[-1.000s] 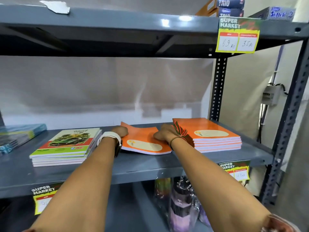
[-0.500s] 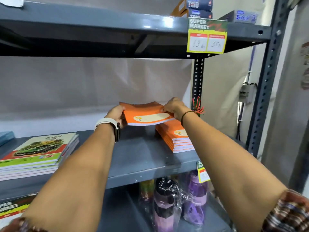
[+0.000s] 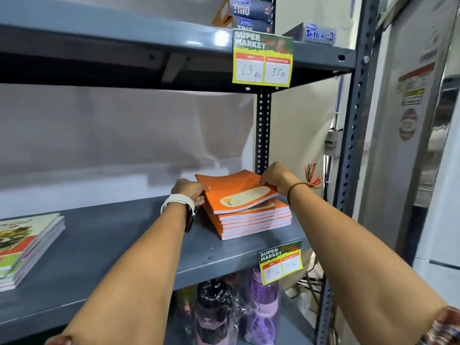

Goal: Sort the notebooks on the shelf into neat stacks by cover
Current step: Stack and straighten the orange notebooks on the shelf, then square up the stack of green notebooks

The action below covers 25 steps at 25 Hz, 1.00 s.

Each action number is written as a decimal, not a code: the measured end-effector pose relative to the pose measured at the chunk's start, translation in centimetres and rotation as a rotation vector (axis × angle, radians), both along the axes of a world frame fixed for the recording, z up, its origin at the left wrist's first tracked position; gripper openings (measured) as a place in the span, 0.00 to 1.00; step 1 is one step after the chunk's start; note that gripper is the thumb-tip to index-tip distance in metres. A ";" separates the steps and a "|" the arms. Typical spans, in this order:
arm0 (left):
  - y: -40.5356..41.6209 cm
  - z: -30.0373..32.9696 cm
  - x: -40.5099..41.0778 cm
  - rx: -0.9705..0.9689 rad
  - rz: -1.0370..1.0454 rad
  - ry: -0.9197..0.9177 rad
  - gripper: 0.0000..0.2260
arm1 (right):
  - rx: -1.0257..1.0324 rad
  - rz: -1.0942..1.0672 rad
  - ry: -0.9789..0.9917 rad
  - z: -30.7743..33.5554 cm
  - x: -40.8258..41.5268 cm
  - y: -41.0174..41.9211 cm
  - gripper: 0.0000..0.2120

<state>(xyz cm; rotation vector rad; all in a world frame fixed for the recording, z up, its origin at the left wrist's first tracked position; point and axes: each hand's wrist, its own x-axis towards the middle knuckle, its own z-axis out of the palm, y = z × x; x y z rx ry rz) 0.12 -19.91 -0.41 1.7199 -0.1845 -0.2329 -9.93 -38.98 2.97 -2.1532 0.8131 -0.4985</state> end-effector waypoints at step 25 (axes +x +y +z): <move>12.1 3.0 1.6 0.122 0.463 -0.393 0.17 | -0.058 0.223 -0.349 0.9 5.2 15.8 0.17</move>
